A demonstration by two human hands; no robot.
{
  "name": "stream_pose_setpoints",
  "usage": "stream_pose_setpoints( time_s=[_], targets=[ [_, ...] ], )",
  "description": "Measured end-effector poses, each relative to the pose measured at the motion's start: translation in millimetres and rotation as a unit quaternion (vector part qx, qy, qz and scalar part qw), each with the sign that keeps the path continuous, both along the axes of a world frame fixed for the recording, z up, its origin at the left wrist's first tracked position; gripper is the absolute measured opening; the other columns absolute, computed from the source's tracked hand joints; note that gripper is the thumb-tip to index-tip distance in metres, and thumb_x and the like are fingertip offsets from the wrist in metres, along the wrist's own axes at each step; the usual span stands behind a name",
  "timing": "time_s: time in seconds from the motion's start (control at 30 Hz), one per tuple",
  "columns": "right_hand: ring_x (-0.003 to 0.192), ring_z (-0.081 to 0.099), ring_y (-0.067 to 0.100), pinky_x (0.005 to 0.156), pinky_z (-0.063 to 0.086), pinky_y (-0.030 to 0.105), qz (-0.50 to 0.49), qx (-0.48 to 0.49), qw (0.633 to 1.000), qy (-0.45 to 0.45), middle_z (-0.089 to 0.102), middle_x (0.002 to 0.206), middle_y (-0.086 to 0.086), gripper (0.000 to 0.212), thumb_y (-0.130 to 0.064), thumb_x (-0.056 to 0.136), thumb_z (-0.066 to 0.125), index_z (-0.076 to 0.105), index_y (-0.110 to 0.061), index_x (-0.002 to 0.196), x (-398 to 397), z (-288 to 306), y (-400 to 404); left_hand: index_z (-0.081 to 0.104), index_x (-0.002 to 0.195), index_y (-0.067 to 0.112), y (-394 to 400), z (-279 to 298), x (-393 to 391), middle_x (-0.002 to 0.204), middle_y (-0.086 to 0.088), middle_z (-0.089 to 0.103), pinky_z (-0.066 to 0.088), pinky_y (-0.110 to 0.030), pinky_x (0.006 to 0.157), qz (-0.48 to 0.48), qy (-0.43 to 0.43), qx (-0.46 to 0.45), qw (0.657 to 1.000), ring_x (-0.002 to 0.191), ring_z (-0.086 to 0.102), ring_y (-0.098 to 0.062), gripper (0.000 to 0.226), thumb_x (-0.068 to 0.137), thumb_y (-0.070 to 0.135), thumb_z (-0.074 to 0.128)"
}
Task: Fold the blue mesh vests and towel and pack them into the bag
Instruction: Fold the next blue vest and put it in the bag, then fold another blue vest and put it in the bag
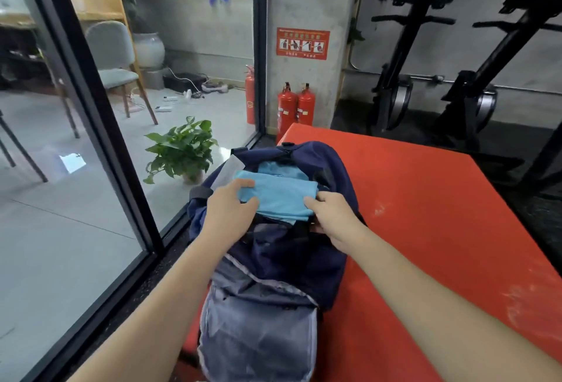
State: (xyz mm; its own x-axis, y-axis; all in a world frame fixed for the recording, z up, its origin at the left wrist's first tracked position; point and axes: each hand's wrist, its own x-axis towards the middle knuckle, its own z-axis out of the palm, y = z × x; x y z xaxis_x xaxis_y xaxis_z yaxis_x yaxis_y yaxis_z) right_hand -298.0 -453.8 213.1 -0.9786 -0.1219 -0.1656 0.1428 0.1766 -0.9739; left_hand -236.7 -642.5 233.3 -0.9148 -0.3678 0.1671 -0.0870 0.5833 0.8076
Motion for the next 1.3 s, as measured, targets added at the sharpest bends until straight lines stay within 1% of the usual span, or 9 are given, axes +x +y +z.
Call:
stream_pose_setpoints(
  time_s=[0.17, 0.3, 0.43, 0.57, 0.67, 0.87, 0.97, 1.2, 1.3],
  targets=[
    [0.081, 0.052, 0.025, 0.066, 0.042, 0.033, -0.021, -0.025, 0.996, -0.08, 0.055, 0.092, 0.014, 0.012, 0.002, 0.093, 0.047, 0.057, -0.004, 0.096, -57.7, -17.3, -51.2, 0.054, 0.135, 0.023, -33.9, -14.6, -55.7, 0.117, -0.014, 0.061, 0.038, -0.016, 0.052, -0.021, -0.087, -0.046, 0.995, 0.07, 0.056, -0.013, 0.046, 0.089, 0.016, 0.055],
    [0.08, 0.051, 0.027, 0.062, 0.04, 0.035, -0.081, -0.022, 0.991, -0.102, 0.055, 0.091, 0.015, 0.012, -0.001, 0.089, 0.049, 0.055, -0.005, 0.1, -90.2, -42.7, -58.3, 0.057, 0.132, 0.023, -39.5, -26.9, -90.1, 0.099, -0.005, 0.063, 0.04, -0.015, 0.053, -0.041, -0.072, -0.033, 0.996, 0.068, 0.055, -0.011, 0.043, 0.089, 0.019, 0.06],
    [0.078, 0.062, 0.033, 0.067, 0.055, 0.045, -0.095, 0.152, 0.981, -0.068, 0.064, 0.092, 0.02, 0.014, -0.012, 0.079, 0.06, 0.058, -0.004, 0.089, -114.4, -66.2, -42.5, 0.05, 0.139, 0.023, -38.3, -55.1, -107.1, 0.122, -0.01, 0.057, 0.045, -0.024, 0.074, -0.107, -0.159, -0.098, 0.977, 0.095, 0.061, -0.021, 0.046, 0.095, 0.028, 0.059],
    [0.065, 0.054, 0.028, 0.05, 0.039, 0.028, -0.036, 0.294, 0.954, -0.033, 0.059, 0.076, 0.011, 0.009, -0.015, 0.083, 0.06, 0.06, -0.007, 0.085, -94.7, -45.1, -36.6, 0.041, 0.147, 0.021, -37.1, -72.5, -109.0, 0.136, -0.019, 0.045, 0.036, -0.034, 0.1, -0.122, -0.19, -0.138, 0.964, 0.121, 0.048, -0.034, 0.048, 0.101, 0.032, 0.049],
    [0.055, 0.053, 0.024, 0.049, 0.042, 0.027, 0.003, 0.31, 0.95, 0.015, 0.056, 0.071, 0.002, 0.011, -0.023, 0.087, 0.058, 0.056, -0.015, 0.08, -70.8, -33.6, -31.1, 0.04, 0.147, 0.022, -34.8, -70.4, -104.2, 0.141, -0.02, 0.04, 0.034, -0.038, 0.105, -0.114, -0.195, -0.154, 0.962, 0.126, 0.042, -0.037, 0.048, 0.101, 0.032, 0.047],
    [0.084, 0.063, 0.001, 0.071, 0.042, 0.012, 0.025, 0.238, 0.961, 0.138, 0.069, 0.096, -0.013, 0.011, -0.023, 0.095, 0.06, 0.067, -0.027, 0.103, 3.8, -13.3, 7.0, 0.043, 0.143, 0.028, -0.4, -45.0, -57.6, 0.155, -0.012, 0.024, 0.027, -0.051, 0.11, -0.057, -0.143, -0.215, 0.964, 0.138, 0.027, -0.034, 0.042, 0.101, 0.03, 0.044],
    [0.084, 0.063, -0.002, 0.072, 0.039, 0.004, 0.009, 0.239, 0.958, 0.157, 0.069, 0.091, -0.016, 0.012, -0.019, 0.093, 0.062, 0.07, -0.026, 0.098, 44.6, -6.5, 42.8, 0.049, 0.137, 0.028, 37.1, -33.5, -24.5, 0.154, -0.006, 0.029, 0.026, -0.049, 0.11, -0.078, -0.088, -0.206, 0.971, 0.139, 0.03, -0.028, 0.037, 0.101, 0.027, 0.047],
    [0.083, 0.062, 0.005, 0.074, 0.04, 0.013, -0.041, 0.279, 0.949, 0.142, 0.065, 0.085, -0.016, 0.014, -0.016, 0.092, 0.063, 0.066, -0.029, 0.091, 139.5, -0.2, 176.1, 0.07, 0.115, 0.02, 172.8, -18.3, 50.9, 0.105, 0.009, 0.06, 0.04, -0.023, 0.099, -0.244, 0.082, -0.13, 0.958, 0.104, 0.058, -0.013, 0.03, 0.09, 0.008, 0.058],
    [0.087, 0.064, 0.006, 0.08, 0.045, 0.019, -0.075, 0.294, 0.943, 0.134, 0.067, 0.087, -0.017, 0.015, -0.016, 0.091, 0.063, 0.065, -0.031, 0.09, 180.9, -3.0, 241.7, 0.069, 0.115, 0.022, 240.8, -16.1, 81.1, 0.103, 0.011, 0.061, 0.044, -0.026, 0.096, -0.304, 0.098, -0.116, 0.94, 0.094, 0.06, -0.01, 0.03, 0.091, 0.008, 0.058]
  ],
)
